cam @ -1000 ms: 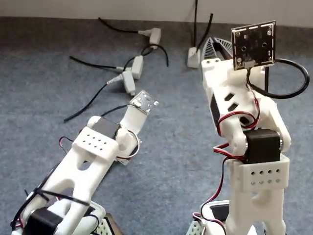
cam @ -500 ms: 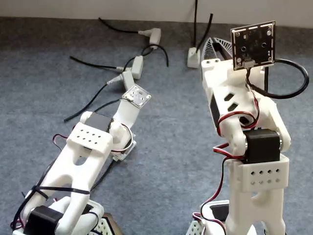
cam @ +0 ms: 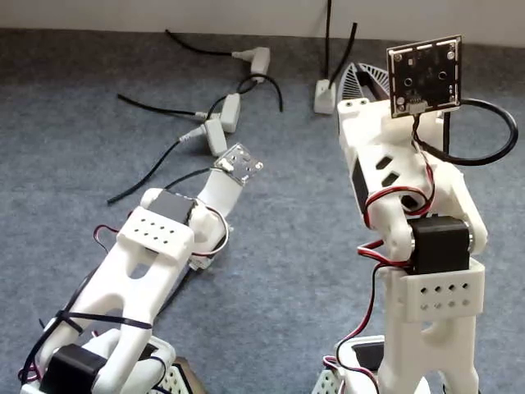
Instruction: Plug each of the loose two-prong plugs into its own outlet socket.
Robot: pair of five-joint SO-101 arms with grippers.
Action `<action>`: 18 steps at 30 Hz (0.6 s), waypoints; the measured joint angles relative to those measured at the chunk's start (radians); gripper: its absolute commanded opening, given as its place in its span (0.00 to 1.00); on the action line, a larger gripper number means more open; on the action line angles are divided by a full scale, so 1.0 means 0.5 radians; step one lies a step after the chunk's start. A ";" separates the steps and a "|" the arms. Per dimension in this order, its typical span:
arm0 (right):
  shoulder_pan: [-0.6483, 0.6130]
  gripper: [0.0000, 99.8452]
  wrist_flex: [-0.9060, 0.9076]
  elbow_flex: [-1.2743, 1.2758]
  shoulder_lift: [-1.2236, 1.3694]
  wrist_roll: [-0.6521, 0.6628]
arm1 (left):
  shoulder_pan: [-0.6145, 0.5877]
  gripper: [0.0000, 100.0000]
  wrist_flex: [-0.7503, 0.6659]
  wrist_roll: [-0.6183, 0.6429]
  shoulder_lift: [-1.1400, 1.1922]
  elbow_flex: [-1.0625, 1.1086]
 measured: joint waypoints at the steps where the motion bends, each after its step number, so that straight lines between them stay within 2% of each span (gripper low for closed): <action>1: 0.000 0.01 0.000 0.000 0.000 0.000 | 0.003 0.01 -0.009 -0.006 0.000 0.000; 18: -0.003 0.01 0.000 0.000 0.000 0.000 | 0.000 0.01 -0.015 -0.043 0.006 0.037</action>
